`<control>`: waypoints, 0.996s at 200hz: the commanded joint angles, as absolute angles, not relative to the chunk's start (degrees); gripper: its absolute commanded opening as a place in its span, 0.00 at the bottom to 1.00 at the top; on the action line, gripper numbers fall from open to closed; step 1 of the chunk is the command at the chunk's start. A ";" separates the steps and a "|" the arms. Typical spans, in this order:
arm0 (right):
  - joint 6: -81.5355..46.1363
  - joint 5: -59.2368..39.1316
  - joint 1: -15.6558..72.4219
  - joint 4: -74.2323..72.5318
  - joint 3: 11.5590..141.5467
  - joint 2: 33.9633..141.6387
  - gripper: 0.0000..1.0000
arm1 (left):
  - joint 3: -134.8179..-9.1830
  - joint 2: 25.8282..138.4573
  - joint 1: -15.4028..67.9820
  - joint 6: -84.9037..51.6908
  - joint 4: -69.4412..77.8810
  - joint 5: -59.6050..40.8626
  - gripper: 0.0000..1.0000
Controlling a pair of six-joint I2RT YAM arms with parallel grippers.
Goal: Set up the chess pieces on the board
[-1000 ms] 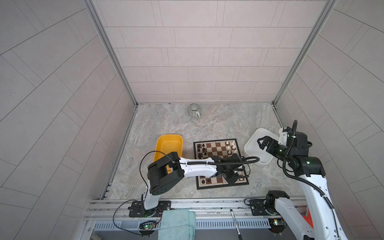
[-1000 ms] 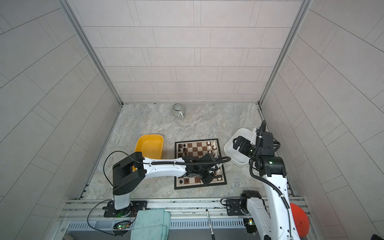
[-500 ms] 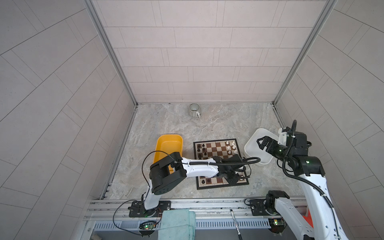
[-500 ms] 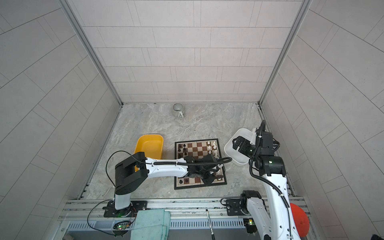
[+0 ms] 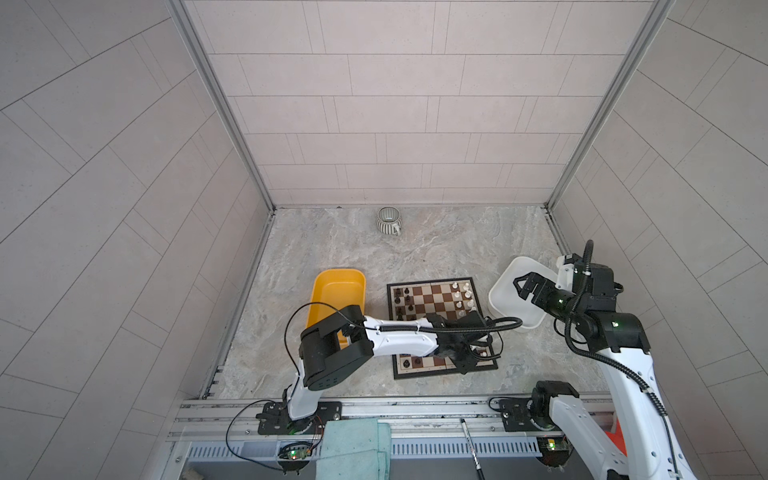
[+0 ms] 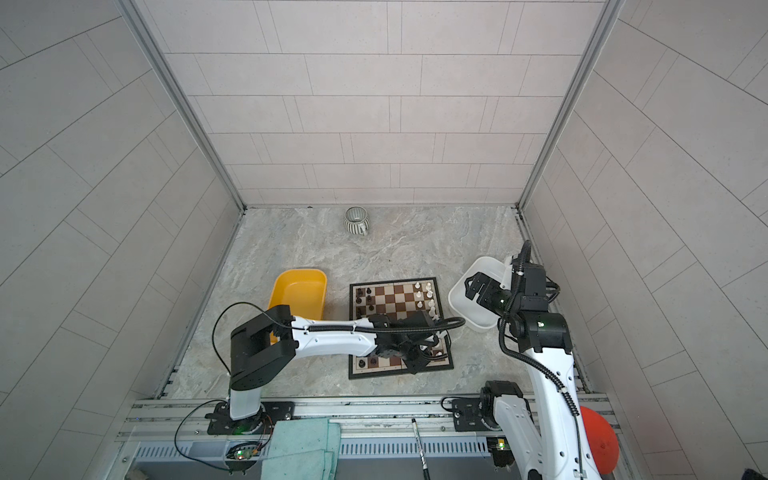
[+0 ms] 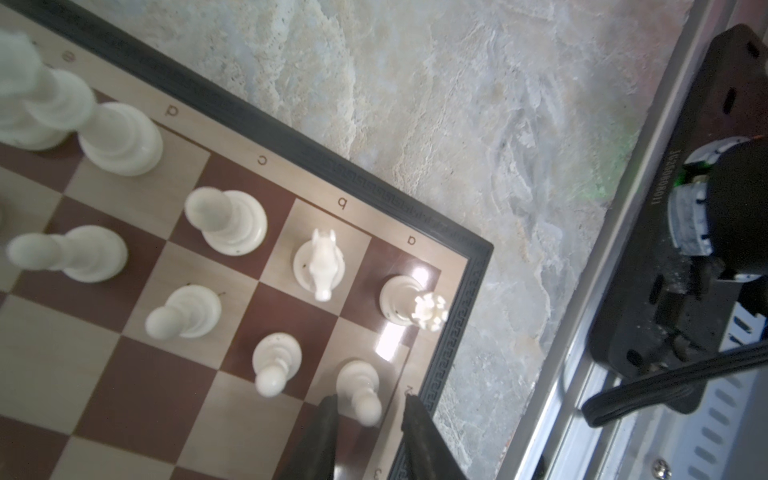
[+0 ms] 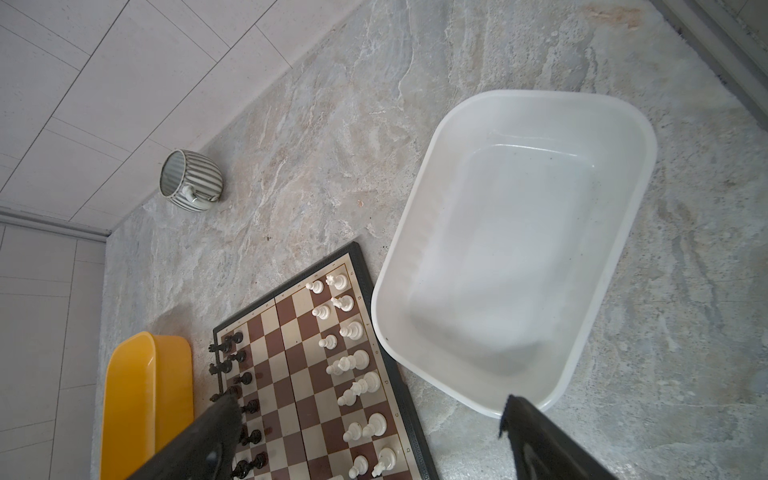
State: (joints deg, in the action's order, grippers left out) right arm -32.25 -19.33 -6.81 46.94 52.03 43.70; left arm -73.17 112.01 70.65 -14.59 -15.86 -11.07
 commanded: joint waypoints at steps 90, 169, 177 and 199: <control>-32.96 -13.23 -6.94 33.84 50.22 47.04 0.99 | -73.55 74.29 57.79 -19.06 -24.25 2.58 1.00; -15.50 -0.71 -4.92 -30.49 16.31 51.09 1.00 | -42.83 56.22 27.58 -20.38 -6.94 48.88 1.00; -13.90 0.39 -4.92 -32.29 15.09 52.26 0.99 | -37.43 55.09 25.17 -17.27 -0.80 48.33 1.00; -13.51 2.28 -4.92 -40.13 12.30 58.12 0.99 | -28.66 57.41 18.19 -11.84 13.03 45.56 1.00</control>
State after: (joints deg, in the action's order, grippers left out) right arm -17.69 -1.83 -5.23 -22.68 13.65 54.15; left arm -34.94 56.31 23.66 -18.09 -4.95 41.21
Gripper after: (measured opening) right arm 0.994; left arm 0.999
